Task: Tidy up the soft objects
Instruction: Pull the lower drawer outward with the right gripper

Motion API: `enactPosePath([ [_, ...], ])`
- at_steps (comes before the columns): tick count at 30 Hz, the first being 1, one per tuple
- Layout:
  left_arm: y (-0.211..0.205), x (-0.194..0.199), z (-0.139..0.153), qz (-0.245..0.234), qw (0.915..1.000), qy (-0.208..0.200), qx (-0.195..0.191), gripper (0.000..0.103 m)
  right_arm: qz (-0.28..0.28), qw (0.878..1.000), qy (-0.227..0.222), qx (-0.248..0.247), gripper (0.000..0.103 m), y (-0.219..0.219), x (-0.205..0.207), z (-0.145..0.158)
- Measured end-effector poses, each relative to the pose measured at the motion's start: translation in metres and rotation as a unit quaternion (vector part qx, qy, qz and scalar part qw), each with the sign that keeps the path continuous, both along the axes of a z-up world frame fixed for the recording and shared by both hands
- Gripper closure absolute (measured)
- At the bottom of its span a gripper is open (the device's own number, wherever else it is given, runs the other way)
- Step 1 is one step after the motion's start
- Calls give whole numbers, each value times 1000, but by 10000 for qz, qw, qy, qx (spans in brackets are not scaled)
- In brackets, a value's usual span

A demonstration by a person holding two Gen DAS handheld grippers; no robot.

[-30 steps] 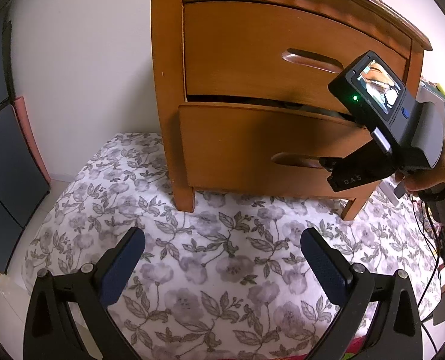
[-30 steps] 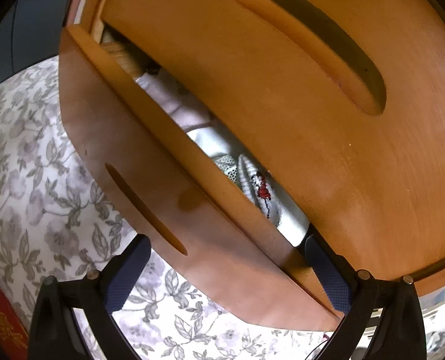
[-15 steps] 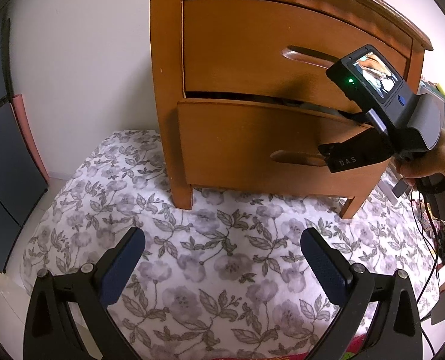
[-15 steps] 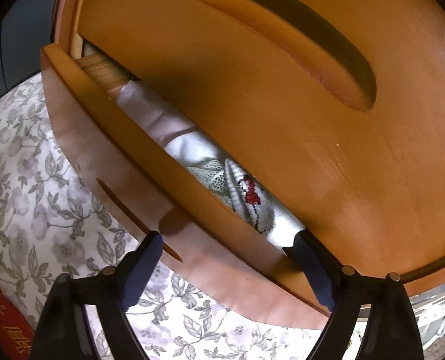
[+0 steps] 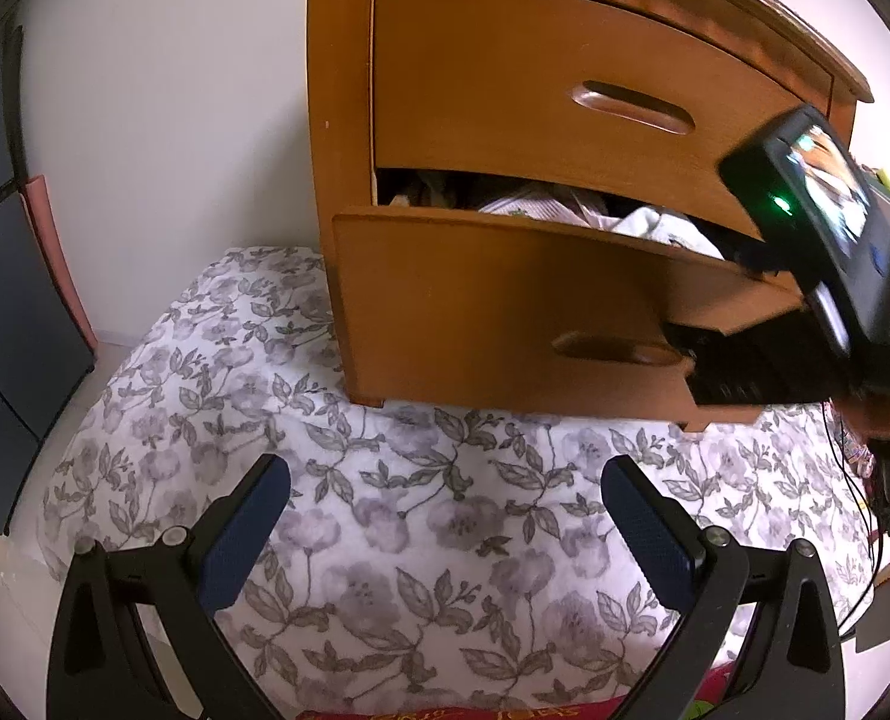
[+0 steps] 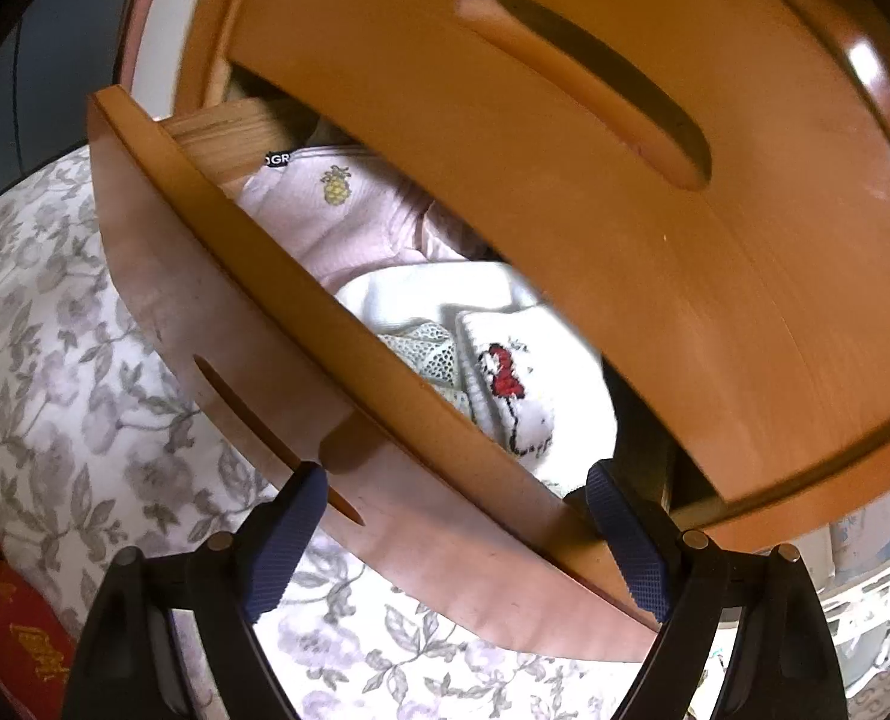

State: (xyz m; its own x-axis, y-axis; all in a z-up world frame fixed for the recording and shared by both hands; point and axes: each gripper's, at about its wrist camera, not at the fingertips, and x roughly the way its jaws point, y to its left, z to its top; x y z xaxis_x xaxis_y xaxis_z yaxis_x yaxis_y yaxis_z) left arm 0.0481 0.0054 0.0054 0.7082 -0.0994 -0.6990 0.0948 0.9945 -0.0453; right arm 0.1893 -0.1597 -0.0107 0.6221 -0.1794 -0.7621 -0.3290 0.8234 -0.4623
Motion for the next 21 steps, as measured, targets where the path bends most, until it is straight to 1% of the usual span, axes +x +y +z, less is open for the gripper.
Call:
enactPosePath([
  [4, 0, -3, 0, -14, 10000, 21, 58, 0, 52, 10000, -24, 16, 13, 4, -21, 0],
  [11, -1, -8, 2, -3, 9999, 5, 158, 0, 111, 9999, 4, 67, 13, 8, -43, 2],
  [14, -1, -9, 1, -1, 9998, 27, 172, 0, 115, 9999, -21, 89, 13, 9, -46, 7],
  [16, -1, -9, 1, 5, 9998, 48, 179, 0, 93, 9999, -28, 126, 13, -2, -46, 19],
  [20, -2, -10, 2, 12, 9998, 49, 204, 0, 123, 9998, -28, 125, 13, -6, -46, 22],
  [21, -3, -10, 2, 9, 9998, 45, 213, 0, 126, 9998, -25, 119, 13, -1, -43, 18],
])
